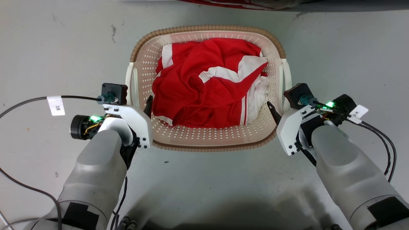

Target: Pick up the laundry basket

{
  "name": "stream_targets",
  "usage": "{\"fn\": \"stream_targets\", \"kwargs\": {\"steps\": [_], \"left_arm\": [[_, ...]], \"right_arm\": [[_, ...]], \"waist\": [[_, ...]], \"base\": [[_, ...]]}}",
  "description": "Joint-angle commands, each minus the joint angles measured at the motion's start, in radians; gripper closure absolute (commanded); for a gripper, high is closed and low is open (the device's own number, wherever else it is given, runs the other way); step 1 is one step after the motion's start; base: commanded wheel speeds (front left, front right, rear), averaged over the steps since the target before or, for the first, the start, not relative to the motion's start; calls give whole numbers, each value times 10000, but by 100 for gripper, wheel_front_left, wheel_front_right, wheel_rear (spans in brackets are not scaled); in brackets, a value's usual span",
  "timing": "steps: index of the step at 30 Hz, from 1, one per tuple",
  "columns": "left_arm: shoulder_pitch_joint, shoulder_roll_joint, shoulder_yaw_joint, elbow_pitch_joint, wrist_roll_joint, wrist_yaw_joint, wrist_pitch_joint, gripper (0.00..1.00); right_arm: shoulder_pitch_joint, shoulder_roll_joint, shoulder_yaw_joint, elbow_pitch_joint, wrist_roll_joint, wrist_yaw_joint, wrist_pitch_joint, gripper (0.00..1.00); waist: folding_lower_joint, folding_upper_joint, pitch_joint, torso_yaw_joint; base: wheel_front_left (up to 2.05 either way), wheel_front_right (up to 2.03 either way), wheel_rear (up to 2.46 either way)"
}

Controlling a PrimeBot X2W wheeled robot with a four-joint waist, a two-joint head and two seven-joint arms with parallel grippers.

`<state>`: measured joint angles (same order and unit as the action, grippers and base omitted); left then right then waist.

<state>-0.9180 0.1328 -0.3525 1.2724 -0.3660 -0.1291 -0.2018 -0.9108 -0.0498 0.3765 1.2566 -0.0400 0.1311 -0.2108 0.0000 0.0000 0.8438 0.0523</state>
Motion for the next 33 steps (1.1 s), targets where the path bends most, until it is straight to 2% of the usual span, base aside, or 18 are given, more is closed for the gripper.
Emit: {"fn": "stream_targets", "kwargs": {"steps": [1,3,4,5,6,16,27,33], "left_arm": [[-133,-5,-40,28,-36,-18,46,0],[-166,24,-175,44,-76,-18,103,0],[-172,44,-236,55,-96,-18,121,72],[-175,59,-289,59,-129,-18,126,100],[-169,48,-345,67,-159,-18,161,100],[63,-59,-717,113,-480,-7,176,100],[720,-307,-1325,89,-1084,-9,876,100],[1202,-233,-1746,-59,-1591,-26,1273,100]], "right_arm": [[-172,-9,21,12,57,-7,4,0],[-196,-9,51,34,72,-7,31,0],[-213,-9,53,46,76,-7,72,53],[-233,-9,44,55,68,-7,59,95],[-243,-9,48,67,44,-7,77,100],[-8,-15,176,133,160,12,132,100],[846,33,1240,-54,1304,18,802,100],[1305,57,1988,-215,2086,24,1234,100]], "waist": [[0,0,38,8],[0,0,86,13],[0,0,105,13],[0,0,120,11],[0,0,130,11],[0,0,-292,56],[0,0,-1885,23],[0,0,-2848,-102]], "base": [[0,0,0],[0,0,0],[0,0,0],[0,0,0],[0,0,0],[0,0,0],[0,0,0],[0,0,0]]}}
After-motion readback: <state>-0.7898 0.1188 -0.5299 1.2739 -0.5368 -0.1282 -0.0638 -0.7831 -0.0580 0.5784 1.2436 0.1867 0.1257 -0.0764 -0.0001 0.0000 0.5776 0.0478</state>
